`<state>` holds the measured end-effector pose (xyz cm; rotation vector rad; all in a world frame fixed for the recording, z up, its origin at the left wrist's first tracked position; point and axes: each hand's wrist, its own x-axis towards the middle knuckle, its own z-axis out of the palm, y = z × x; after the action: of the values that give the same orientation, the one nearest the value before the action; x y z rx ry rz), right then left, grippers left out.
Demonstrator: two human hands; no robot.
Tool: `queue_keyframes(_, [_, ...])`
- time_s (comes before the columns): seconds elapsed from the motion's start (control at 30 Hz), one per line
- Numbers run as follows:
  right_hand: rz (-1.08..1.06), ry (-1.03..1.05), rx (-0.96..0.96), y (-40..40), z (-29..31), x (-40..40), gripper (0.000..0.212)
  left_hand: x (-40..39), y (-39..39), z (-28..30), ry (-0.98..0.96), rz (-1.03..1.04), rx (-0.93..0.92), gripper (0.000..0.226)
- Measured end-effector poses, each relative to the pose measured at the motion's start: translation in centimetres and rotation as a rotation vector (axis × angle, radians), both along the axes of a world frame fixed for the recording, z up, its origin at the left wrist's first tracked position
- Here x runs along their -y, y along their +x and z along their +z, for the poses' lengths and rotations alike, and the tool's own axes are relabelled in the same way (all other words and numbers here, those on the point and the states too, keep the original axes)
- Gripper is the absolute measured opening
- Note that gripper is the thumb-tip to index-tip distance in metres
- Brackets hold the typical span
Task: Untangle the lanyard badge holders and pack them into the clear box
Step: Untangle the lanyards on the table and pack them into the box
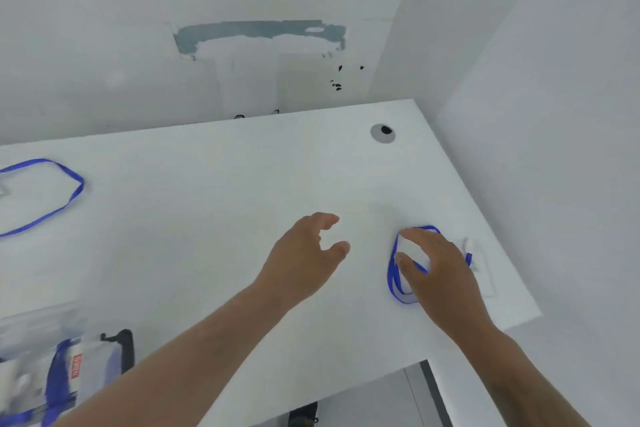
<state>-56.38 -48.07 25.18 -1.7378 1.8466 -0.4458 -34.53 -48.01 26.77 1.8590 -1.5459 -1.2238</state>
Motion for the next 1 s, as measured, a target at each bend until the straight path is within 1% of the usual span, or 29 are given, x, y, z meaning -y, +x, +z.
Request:
queue_keyframes(0.13, [-0.18,0.016,-0.079,-6.4,-2.3,1.5,0.033,2.1,-5.0,-2.1,0.045,-0.097,0.026,0.045])
queue_keyframes(0.27, [-0.371,0.113,-0.12,-11.8,-4.9,3.2,0.043,4.2,-10.4,-3.8,0.085,-0.214,0.025,0.045])
queue_keyframes(0.43, [-0.456,0.216,-0.169,-14.1,-7.8,5.0,0.067,6.2,-16.5,-6.2,0.126,-0.322,0.054,0.047])
queue_keyframes(0.53, [-0.488,0.23,-0.18,-14.2,-9.1,5.9,0.074,6.7,-19.4,-7.8,0.119,-0.379,0.087,0.048])
queue_keyframes(0.73, [-0.53,0.212,-0.152,-14.4,-10.0,7.1,0.071,7.4,-23.0,-10.4,0.116,-0.398,0.173,0.047])
queue_keyframes(0.87, [-0.556,0.237,-0.12,-14.5,-10.5,7.6,0.069,7.6,-24.5,-11.3,0.102,-0.382,0.226,0.039])
queue_keyframes(0.93, [-0.559,0.248,-0.11,-14.2,-10.4,7.8,0.063,7.6,-24.7,-11.5,0.085,-0.369,0.236,0.036])
queue_keyframes(1.0, [-0.537,0.246,-0.127,-13.9,-10.1,8.0,0.051,7.6,-24.5,-11.9,0.077,-0.349,0.232,0.036])
